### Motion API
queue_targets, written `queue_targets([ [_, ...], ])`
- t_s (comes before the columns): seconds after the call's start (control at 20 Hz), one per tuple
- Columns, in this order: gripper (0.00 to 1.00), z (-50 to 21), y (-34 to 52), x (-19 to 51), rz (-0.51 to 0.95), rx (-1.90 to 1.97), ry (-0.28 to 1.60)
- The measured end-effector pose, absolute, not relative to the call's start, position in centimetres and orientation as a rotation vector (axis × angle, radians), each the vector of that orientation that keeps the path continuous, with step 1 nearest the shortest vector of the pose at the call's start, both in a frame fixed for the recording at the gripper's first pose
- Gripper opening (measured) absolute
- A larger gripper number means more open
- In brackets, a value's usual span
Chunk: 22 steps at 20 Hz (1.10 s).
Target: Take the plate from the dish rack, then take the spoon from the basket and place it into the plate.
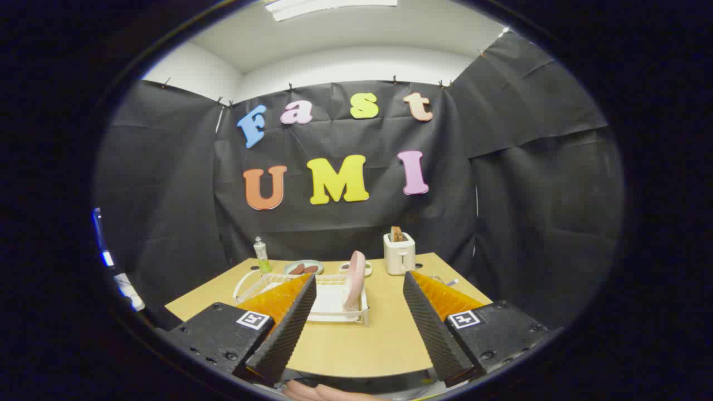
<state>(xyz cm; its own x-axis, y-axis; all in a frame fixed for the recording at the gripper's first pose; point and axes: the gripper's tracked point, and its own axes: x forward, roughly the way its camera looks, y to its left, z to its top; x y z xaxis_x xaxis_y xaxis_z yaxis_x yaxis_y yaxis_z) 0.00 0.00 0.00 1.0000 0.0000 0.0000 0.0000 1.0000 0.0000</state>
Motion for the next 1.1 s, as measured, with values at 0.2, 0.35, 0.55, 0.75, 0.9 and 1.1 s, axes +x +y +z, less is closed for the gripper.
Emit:
queue_targets([
  [0.2, 1.0, -1.0, 0.2, 0.1, 0.021, 0.023, 0.035],
  [0.35, 1.0, -1.6, 0.3, 0.4, 0.036, 0.021, 0.057],
  [0.55, 1.0, -2.3, 0.1, 0.7, 0.039, 0.028, 0.076],
  [0.75, 1.0, -2.5, 0.1, 1.9, 0.039, 0.025, 0.103],
  [0.9, 1.0, -1.6, -0.2, 4.1, 0.013, 0.004, 0.105],
  [1.1, 1.0, 0.0, 0.3, 7.8, 0.011, -0.008, 0.141],
])
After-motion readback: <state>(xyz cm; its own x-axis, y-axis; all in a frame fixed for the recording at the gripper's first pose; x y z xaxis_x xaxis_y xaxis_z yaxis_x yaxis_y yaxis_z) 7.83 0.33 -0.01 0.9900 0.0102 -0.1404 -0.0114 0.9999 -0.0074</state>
